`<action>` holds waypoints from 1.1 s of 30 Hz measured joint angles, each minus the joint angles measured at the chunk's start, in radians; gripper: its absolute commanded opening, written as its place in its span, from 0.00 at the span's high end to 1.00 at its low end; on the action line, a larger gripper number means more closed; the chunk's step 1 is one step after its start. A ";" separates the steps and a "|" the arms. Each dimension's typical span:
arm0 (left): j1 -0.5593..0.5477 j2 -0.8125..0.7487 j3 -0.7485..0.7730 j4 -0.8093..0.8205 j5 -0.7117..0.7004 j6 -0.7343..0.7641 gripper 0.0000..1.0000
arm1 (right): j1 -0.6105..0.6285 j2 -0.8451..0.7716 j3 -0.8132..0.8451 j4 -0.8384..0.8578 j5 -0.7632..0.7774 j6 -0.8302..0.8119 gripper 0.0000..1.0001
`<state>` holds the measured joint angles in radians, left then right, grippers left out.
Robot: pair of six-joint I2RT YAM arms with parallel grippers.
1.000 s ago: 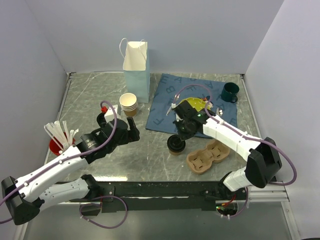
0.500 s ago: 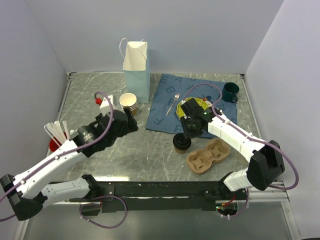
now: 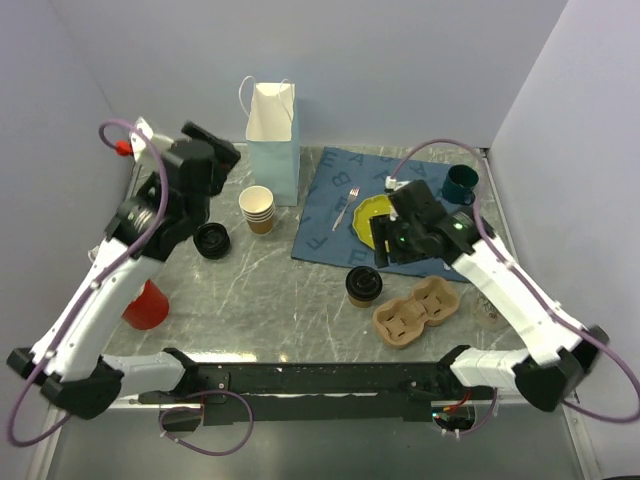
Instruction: Pack the takeout coffee
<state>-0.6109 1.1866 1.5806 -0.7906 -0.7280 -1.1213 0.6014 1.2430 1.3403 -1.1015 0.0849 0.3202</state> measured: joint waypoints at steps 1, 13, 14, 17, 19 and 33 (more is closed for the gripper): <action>0.024 0.031 0.029 0.013 0.000 -0.003 0.15 | 0.000 -0.023 0.006 -0.009 -0.002 0.000 0.27; 0.108 0.335 0.190 0.145 0.083 -0.210 0.34 | 0.000 -0.283 0.000 -0.130 -0.047 0.001 0.27; 0.113 0.354 0.209 0.138 0.093 -0.238 0.34 | 0.000 -0.290 -0.004 -0.135 -0.047 0.002 0.27; 0.129 0.418 0.280 0.130 0.126 -0.320 0.33 | 0.000 -0.303 -0.012 -0.148 -0.046 0.002 0.28; 0.139 0.465 0.329 0.118 0.147 -0.371 0.33 | 0.000 -0.310 -0.015 -0.155 -0.043 0.002 0.27; 0.232 0.669 0.462 -0.048 0.277 -0.556 0.38 | 0.000 -0.365 -0.078 -0.156 -0.021 0.025 0.28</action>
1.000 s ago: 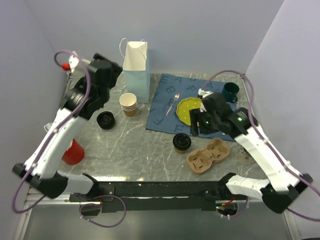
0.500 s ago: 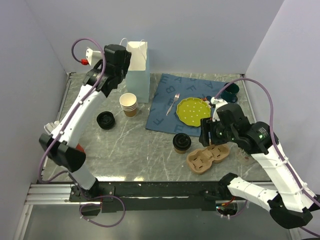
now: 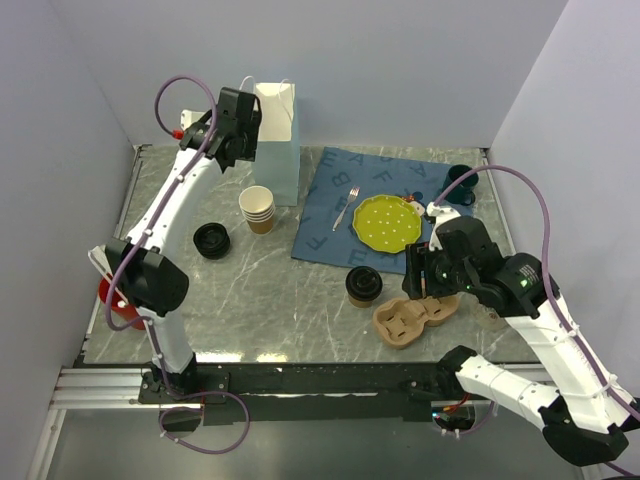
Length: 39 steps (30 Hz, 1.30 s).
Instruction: Pack the takeout coffee
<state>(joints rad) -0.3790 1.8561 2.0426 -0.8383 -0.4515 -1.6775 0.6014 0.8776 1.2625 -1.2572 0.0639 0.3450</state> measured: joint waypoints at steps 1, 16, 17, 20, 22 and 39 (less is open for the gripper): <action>0.005 0.005 0.001 -0.003 0.011 -0.007 0.38 | 0.000 -0.002 -0.007 0.001 0.001 0.002 0.28; 0.024 0.111 0.011 0.031 0.112 -0.020 0.73 | 0.000 -0.003 -0.027 0.003 0.033 0.006 0.28; 0.024 0.112 0.011 0.040 0.116 -0.016 0.80 | 0.000 -0.003 -0.027 0.003 0.036 0.006 0.28; 0.025 0.112 0.011 0.076 0.122 -0.003 0.97 | 0.000 -0.003 -0.027 0.003 0.046 0.006 0.28; 0.026 0.112 0.011 0.100 0.125 0.008 0.99 | 0.000 -0.003 -0.027 0.003 0.049 0.006 0.28; 0.033 0.082 -0.034 0.402 0.410 0.233 0.99 | 0.000 0.013 -0.017 0.016 0.057 -0.006 0.27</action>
<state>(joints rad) -0.3458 1.9385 2.0087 -0.4366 -0.0418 -1.4441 0.6014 0.8909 1.2453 -1.2411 0.1211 0.3393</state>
